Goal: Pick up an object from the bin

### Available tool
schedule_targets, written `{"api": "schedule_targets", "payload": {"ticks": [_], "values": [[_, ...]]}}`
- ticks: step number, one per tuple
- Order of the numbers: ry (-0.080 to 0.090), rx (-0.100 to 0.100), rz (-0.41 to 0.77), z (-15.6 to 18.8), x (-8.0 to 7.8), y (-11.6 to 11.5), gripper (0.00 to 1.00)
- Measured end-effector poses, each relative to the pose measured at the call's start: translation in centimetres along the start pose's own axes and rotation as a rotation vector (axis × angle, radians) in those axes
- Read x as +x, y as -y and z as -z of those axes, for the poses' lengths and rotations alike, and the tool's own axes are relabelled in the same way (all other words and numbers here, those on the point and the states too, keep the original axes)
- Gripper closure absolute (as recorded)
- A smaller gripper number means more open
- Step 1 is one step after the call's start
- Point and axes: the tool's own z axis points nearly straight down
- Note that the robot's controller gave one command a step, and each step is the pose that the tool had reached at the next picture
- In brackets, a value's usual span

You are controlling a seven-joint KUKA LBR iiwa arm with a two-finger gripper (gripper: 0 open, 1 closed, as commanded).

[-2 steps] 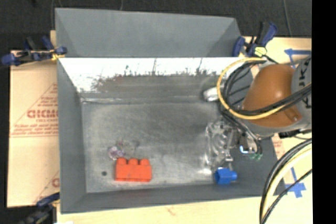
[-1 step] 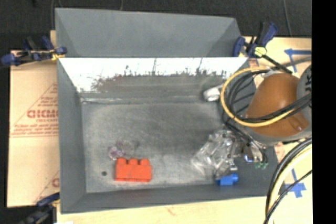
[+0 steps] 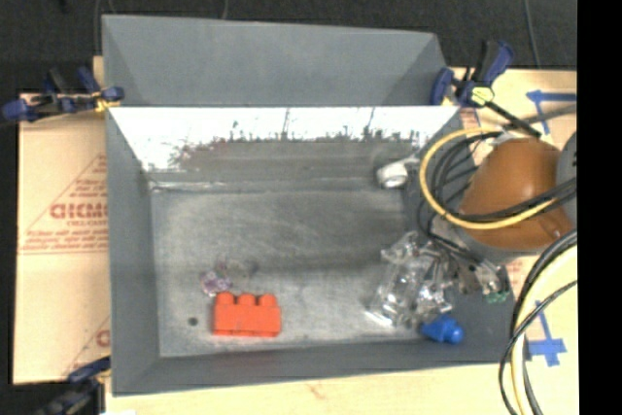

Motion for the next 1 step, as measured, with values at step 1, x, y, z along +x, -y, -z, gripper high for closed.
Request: {"api": "schedule_targets", "payload": {"ticks": [1], "values": [[0.007, 0.008, 0.012, 0.15, 0.05, -0.12, 0.0]]}}
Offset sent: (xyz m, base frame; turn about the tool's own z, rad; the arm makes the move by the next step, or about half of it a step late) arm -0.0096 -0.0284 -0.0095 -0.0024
